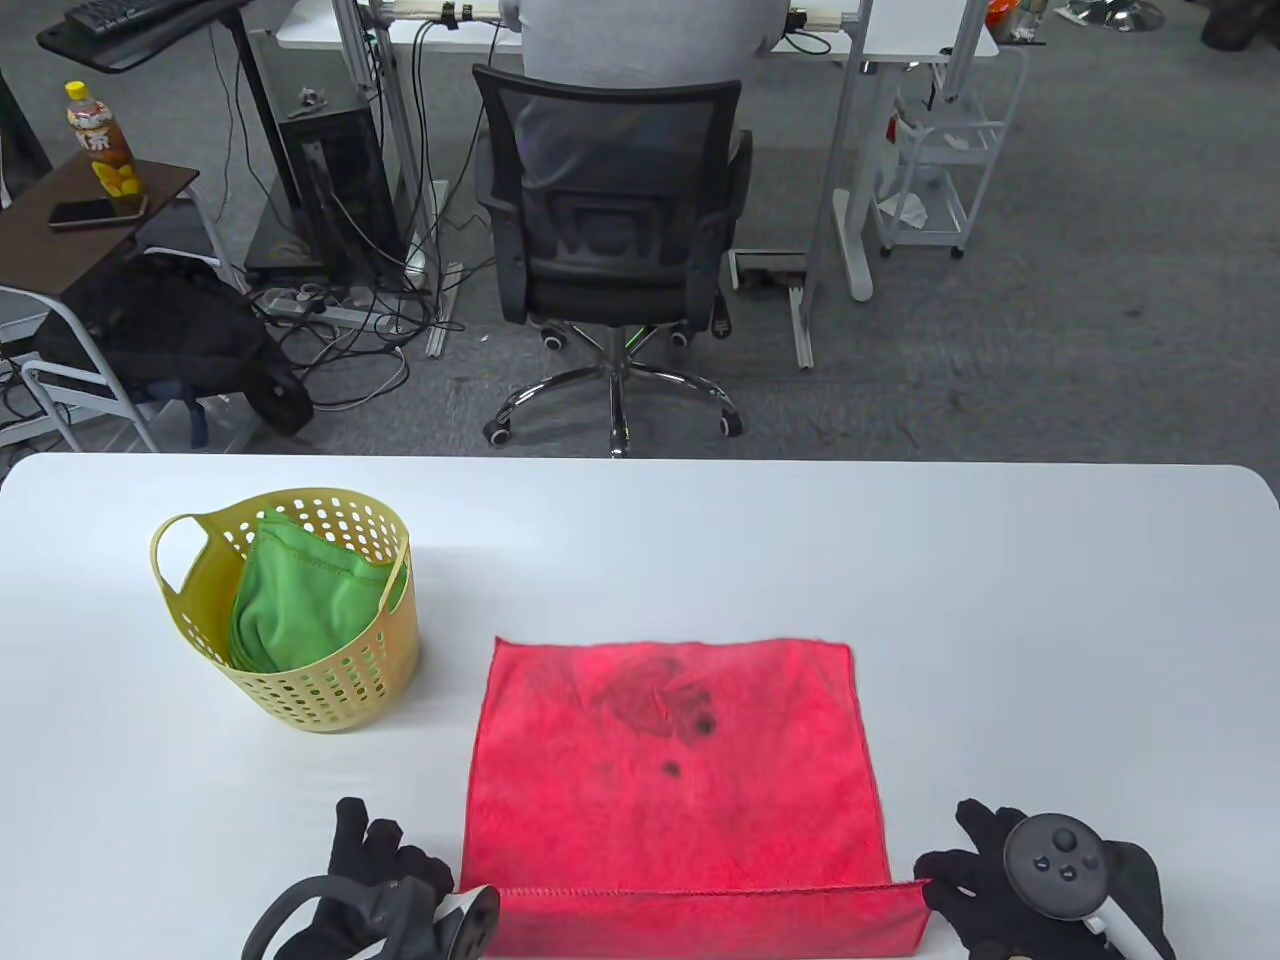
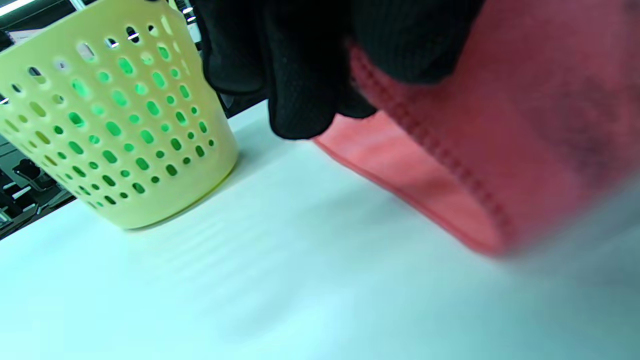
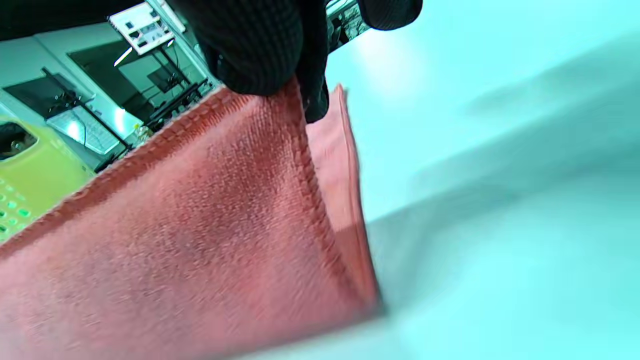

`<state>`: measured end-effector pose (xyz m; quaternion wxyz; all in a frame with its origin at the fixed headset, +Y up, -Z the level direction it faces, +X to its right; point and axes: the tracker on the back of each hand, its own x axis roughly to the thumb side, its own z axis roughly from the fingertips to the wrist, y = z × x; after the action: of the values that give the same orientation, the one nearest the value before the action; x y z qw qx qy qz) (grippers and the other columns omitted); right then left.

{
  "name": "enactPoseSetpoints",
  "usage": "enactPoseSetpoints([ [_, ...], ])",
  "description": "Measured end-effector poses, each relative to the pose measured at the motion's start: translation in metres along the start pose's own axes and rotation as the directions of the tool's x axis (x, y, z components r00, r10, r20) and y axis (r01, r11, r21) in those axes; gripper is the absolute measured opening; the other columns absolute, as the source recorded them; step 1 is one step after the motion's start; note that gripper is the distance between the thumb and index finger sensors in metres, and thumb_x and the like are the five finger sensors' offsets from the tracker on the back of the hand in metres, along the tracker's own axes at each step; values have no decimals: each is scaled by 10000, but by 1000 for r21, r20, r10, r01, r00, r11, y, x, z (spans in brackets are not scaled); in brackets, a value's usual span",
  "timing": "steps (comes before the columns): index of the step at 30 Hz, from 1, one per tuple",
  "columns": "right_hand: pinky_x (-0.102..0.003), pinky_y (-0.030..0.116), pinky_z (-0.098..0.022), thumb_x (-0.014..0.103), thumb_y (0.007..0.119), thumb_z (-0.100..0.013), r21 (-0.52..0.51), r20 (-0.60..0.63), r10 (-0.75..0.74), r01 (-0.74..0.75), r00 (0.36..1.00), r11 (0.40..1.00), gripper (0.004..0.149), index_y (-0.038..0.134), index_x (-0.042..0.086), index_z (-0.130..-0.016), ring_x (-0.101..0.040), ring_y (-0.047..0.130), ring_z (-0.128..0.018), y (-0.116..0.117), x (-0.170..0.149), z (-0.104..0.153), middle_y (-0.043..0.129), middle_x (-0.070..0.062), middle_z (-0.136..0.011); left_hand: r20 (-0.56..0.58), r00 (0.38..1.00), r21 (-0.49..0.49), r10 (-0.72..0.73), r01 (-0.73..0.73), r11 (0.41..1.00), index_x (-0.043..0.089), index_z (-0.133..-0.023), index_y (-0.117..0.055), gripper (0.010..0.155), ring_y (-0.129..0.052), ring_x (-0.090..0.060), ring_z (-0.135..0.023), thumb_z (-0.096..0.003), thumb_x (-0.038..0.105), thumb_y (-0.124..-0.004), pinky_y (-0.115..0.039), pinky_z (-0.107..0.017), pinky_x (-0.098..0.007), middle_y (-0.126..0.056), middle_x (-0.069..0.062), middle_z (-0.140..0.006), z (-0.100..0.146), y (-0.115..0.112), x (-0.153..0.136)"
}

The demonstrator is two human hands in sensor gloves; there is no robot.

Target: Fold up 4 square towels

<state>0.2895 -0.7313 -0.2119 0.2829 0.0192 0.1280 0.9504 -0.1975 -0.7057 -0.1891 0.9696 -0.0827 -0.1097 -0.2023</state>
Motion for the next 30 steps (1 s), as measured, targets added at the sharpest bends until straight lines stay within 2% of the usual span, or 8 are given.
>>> enactPoseSetpoints([
  [4,-845,218,-577,247,824,-520,-20,-55,9,-10,998,1000,375,913,102,-854,-643,275,-1001,-6,6,-27,439,-381,-1167,-54,997,-4,48,-48,999,339,-931,-862,464,-793,-266,-1052,-491,468,-796,-431,-880,-595,-939,49,-923,-32,10,-8],
  [9,-842,218,-580,246,826,-520,-80,-162,57,-71,985,994,374,909,91,-851,-638,279,-1003,-15,16,-86,440,-379,-1165,-151,986,-45,68,-76,996,345,-940,-847,458,-795,-264,-1046,-499,455,-797,-477,-877,-557,-921,50,-943,-104,15,-10],
  [15,-838,229,-580,263,813,-519,-111,-362,123,-174,924,978,379,902,106,-853,-628,318,-1004,2,1,-154,479,-361,-1158,-295,953,-98,65,-98,990,374,-932,-837,445,-818,-239,-1027,-498,459,-786,-519,-870,-514,-923,74,-938,-190,-2,4],
  [17,-837,231,-577,285,794,-521,-155,-400,128,-204,908,967,480,809,103,-964,-632,327,-999,8,-4,-158,470,-363,-1156,-351,934,-104,70,-113,988,374,-991,-775,498,-798,-256,-1044,-503,475,-761,-504,-874,-521,-877,73,-999,-201,-12,6],
  [19,-847,195,-554,371,770,-527,-133,-398,161,-230,903,964,658,620,41,-1077,-650,272,-988,8,-2,-154,379,-391,-1159,-350,934,-98,77,-119,988,366,-1055,-693,556,-784,-268,-1062,-514,493,-718,-494,-876,-536,-815,61,-1066,-199,-17,3],
  [23,-853,156,-543,454,788,-522,22,-419,285,-304,862,952,671,734,-41,-973,-670,211,-983,12,12,-133,352,-424,-1158,-315,927,25,205,-208,978,343,-1090,-652,602,-783,-301,-1060,-514,516,-686,-513,-863,-531,-767,16,-1113,-176,-14,-14],
  [27,-848,156,-537,465,808,-518,236,-386,376,-304,842,923,754,664,-125,-965,-670,159,-967,48,13,-127,320,-453,-1142,-258,892,69,372,-367,928,339,-1101,-643,628,-763,-313,-1070,-512,553,-675,-503,-861,-550,-745,0,-1130,-138,-7,-31],
  [30,-833,208,-565,278,819,-508,54,-371,210,-205,904,977,588,707,-182,-857,-663,212,-964,58,16,-125,372,-449,-1120,-239,860,109,450,-437,893,332,-1101,-652,630,-766,-319,-1067,-513,558,-677,-503,-859,-556,-750,-6,-1128,-110,-5,-38],
])
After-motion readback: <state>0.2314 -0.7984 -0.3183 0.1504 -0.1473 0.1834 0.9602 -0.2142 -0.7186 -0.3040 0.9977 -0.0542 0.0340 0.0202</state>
